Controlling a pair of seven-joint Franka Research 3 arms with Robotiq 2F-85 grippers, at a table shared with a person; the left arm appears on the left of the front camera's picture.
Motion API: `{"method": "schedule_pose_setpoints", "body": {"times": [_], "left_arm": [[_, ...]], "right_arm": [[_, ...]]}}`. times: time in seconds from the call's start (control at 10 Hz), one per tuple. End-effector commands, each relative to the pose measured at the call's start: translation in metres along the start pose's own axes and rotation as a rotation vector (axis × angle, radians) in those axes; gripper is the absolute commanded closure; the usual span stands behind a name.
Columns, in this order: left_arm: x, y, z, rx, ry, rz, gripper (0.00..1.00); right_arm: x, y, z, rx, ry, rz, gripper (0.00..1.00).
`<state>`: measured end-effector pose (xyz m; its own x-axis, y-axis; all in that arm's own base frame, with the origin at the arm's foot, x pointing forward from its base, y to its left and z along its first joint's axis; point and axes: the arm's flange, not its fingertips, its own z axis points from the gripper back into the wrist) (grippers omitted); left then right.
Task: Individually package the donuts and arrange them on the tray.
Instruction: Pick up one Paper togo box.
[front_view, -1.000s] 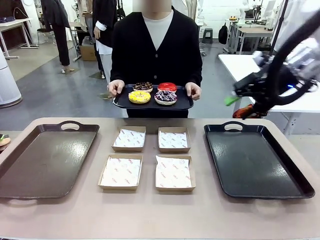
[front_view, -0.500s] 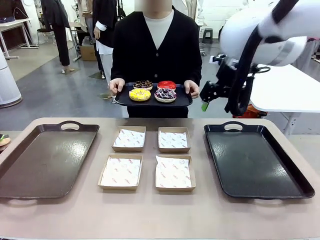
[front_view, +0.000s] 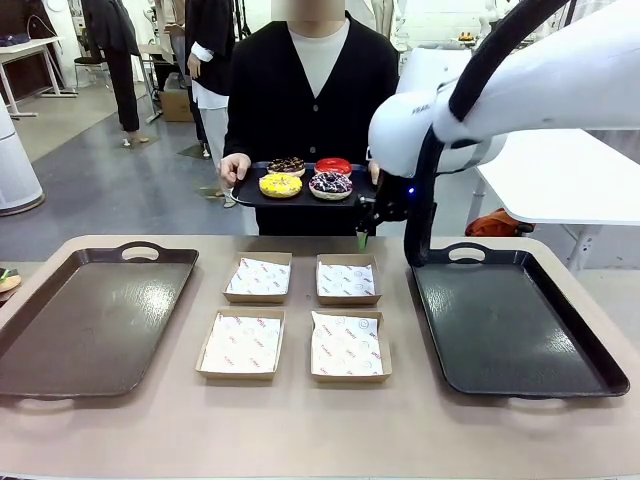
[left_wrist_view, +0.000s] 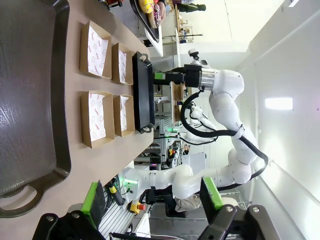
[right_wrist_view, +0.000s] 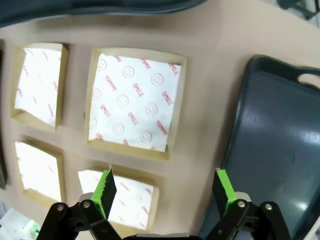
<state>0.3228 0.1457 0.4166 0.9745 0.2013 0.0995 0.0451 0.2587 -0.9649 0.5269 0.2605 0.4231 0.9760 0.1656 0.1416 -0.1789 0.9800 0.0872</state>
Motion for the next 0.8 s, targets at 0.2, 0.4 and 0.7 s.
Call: {"method": "schedule_pose_setpoints", "body": {"times": [0.2, 0.4, 0.7], "left_arm": [[0.0, -0.002, 0.001, -0.015, -0.007, -0.004, 0.0], [0.0, -0.002, 0.001, -0.015, -0.007, -0.004, 0.0], [0.0, -0.002, 0.001, -0.015, -0.007, -0.004, 0.0]], "right_arm": [[0.013, 0.006, -0.005, 0.046, -0.064, -0.039, 0.0], [0.01, 0.005, -0.018, 0.011, -0.016, -0.016, 0.0], [0.01, 0.005, -0.018, 0.011, -0.016, -0.016, 0.0]]}}
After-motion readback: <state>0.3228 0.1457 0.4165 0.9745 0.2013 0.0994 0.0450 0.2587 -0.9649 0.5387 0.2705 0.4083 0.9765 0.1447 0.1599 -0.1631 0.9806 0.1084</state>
